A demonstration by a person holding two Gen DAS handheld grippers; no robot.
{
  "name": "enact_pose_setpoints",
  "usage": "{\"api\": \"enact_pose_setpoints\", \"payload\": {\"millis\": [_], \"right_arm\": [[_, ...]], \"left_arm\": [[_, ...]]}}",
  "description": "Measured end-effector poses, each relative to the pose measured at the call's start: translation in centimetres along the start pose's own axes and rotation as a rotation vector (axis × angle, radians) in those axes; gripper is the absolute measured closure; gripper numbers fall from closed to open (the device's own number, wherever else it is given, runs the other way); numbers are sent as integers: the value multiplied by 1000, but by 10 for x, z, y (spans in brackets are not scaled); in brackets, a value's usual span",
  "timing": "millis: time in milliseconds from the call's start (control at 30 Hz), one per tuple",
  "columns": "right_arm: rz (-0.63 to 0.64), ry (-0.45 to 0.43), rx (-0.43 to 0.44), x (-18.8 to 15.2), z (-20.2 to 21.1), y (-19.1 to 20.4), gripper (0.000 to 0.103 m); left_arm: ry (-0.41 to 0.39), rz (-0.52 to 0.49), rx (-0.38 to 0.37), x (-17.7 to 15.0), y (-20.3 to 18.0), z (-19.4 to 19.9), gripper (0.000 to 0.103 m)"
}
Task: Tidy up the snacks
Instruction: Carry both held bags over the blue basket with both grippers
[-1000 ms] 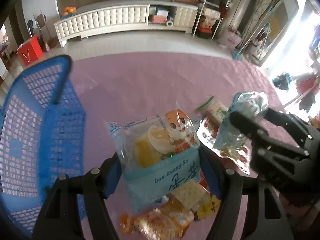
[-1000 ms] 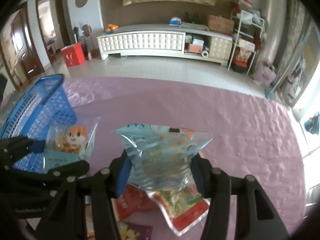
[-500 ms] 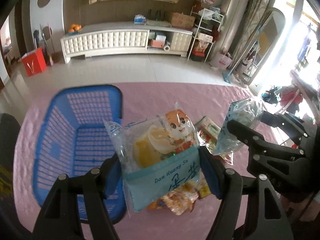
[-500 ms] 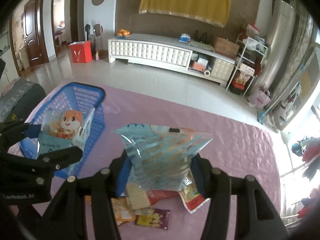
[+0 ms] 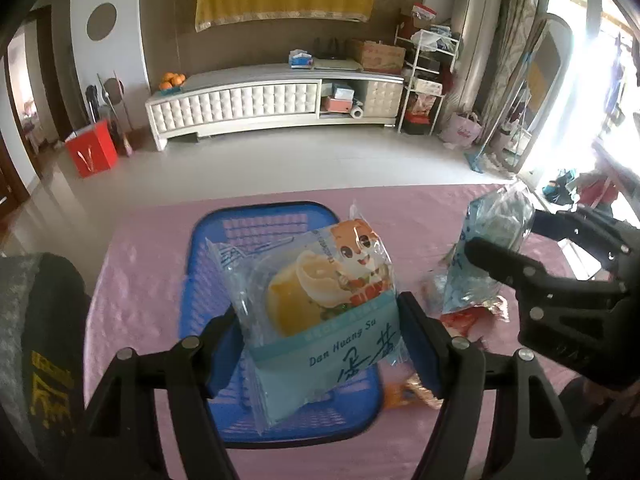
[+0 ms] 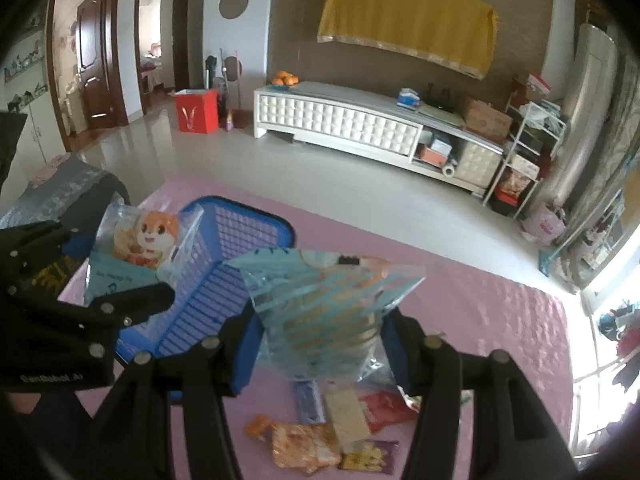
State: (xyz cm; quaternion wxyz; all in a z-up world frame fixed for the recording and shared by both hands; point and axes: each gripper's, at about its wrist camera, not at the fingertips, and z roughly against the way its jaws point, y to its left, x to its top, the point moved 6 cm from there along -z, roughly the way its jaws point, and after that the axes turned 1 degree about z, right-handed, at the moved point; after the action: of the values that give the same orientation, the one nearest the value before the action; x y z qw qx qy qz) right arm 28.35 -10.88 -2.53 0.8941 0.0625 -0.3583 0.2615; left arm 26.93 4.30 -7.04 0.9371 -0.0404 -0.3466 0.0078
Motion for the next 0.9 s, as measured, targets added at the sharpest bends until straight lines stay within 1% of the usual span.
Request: {"api": "enact_pose_setpoints", "payload": {"millis": [133,233,367,467,567,700,767,833,900], "right_arm": [[-6,7,38,13,-14,16,44],[2,18,48,19,-29,26,44],[15,59,66,23,-55,39,44],[5,100,93,26,-77,45,44],[0,133,112,27,-91,49,44],[19,164,106,33,-108,49,44],[22,180,108,33,-114,50,44],[16,197,128,33,-120,51,43],[33,202,126,35,-123,53,43]], "left_arm": [[4,-6,11,3,19,-1,33],[11,11,10,6,34,-6,33],[41,10,15,8,48,-23,33],[73,3,22,10,57,-41,33],[97,10,34,12,71,-58,33],[125,7,23,17,82,-75,33],[128,2,32,20,85,-80,33],[128,-1,28,20,86,-86,33],[130,4,25,19,88,-90,33]]}}
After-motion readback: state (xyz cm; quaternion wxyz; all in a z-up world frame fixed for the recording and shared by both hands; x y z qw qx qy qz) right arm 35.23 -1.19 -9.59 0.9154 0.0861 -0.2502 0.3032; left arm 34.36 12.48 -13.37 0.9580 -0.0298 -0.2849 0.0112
